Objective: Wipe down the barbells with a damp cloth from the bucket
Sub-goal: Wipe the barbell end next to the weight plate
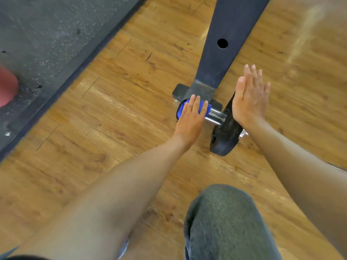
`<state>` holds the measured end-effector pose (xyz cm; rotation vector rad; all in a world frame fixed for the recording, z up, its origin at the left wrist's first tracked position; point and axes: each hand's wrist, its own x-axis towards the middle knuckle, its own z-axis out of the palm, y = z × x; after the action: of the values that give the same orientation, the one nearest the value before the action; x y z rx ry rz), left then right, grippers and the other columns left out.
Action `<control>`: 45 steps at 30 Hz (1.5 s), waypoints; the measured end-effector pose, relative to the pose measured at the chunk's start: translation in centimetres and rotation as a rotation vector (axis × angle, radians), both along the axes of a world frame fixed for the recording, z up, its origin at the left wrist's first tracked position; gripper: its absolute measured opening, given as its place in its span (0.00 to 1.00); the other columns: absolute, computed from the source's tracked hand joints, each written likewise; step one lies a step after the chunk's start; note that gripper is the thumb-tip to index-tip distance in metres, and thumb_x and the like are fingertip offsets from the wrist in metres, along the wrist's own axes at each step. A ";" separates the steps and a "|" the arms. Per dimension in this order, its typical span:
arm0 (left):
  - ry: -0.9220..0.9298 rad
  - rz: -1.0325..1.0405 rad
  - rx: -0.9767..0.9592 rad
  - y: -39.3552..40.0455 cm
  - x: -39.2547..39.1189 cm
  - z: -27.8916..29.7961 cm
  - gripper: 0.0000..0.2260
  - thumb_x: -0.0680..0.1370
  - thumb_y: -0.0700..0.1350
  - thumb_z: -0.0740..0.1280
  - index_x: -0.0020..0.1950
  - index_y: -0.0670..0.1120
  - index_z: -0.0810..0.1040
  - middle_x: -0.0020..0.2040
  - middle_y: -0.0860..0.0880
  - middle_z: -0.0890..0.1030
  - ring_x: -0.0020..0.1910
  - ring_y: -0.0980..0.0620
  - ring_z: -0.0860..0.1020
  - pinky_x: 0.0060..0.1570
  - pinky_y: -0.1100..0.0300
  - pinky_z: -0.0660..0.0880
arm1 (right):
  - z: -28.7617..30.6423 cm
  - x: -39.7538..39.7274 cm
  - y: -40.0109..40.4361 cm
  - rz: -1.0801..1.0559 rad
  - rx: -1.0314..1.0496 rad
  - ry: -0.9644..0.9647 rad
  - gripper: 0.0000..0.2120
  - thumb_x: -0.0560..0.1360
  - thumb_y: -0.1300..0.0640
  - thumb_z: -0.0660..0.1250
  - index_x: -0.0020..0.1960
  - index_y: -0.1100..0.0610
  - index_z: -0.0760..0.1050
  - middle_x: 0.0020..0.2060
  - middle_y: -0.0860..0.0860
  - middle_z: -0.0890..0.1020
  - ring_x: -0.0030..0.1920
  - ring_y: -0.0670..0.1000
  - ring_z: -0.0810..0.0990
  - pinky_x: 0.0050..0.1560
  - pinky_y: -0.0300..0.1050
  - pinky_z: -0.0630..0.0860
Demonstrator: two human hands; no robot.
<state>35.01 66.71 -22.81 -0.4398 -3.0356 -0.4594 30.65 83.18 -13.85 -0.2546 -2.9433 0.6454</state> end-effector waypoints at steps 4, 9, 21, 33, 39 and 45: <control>0.039 -0.151 0.117 3.8 0.6 -1.1 0.30 0.81 0.35 0.67 0.81 0.38 0.59 0.81 0.35 0.59 0.81 0.37 0.53 0.79 0.46 0.50 | -1.0 3.2 -1.4 -0.093 0.040 0.044 0.27 0.85 0.48 0.41 0.83 0.52 0.52 0.82 0.49 0.54 0.82 0.52 0.48 0.80 0.56 0.43; -0.019 -0.183 0.001 2.2 -1.7 0.1 0.29 0.84 0.37 0.60 0.83 0.41 0.52 0.83 0.38 0.51 0.83 0.41 0.48 0.80 0.50 0.48 | -1.9 2.3 -1.2 -0.006 0.116 0.126 0.27 0.85 0.50 0.42 0.82 0.56 0.54 0.81 0.53 0.57 0.82 0.56 0.50 0.80 0.57 0.50; -0.058 -0.179 0.034 3.0 -4.4 0.3 0.35 0.81 0.31 0.63 0.84 0.42 0.50 0.84 0.41 0.49 0.83 0.44 0.45 0.81 0.51 0.46 | -1.1 -2.5 0.5 -0.128 -0.068 0.105 0.26 0.86 0.47 0.43 0.82 0.54 0.56 0.81 0.52 0.58 0.82 0.52 0.51 0.80 0.53 0.50; -0.087 -0.185 0.060 4.5 -5.0 0.8 0.37 0.80 0.32 0.65 0.84 0.43 0.48 0.84 0.43 0.47 0.83 0.45 0.43 0.80 0.51 0.44 | -0.9 -5.9 1.3 -0.179 -0.019 0.107 0.28 0.85 0.44 0.43 0.80 0.56 0.58 0.80 0.55 0.62 0.81 0.54 0.56 0.79 0.51 0.55; -0.031 -0.249 0.053 3.9 -6.3 -0.2 0.39 0.78 0.30 0.65 0.84 0.43 0.49 0.84 0.44 0.48 0.83 0.46 0.45 0.80 0.51 0.44 | -0.8 -7.1 1.6 -0.188 0.006 0.089 0.29 0.85 0.42 0.43 0.80 0.55 0.59 0.79 0.54 0.64 0.80 0.54 0.58 0.78 0.51 0.56; 0.002 -0.213 0.056 5.2 -5.3 -1.0 0.37 0.80 0.33 0.66 0.83 0.42 0.49 0.84 0.44 0.50 0.83 0.44 0.46 0.81 0.50 0.47 | -1.0 -7.2 1.7 -0.214 0.008 0.128 0.31 0.83 0.39 0.42 0.79 0.55 0.62 0.76 0.55 0.69 0.77 0.55 0.64 0.75 0.53 0.62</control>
<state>29.70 71.86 -23.78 -0.7641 -2.9779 -0.5512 23.41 84.85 -14.83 -0.5002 -2.7457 0.5957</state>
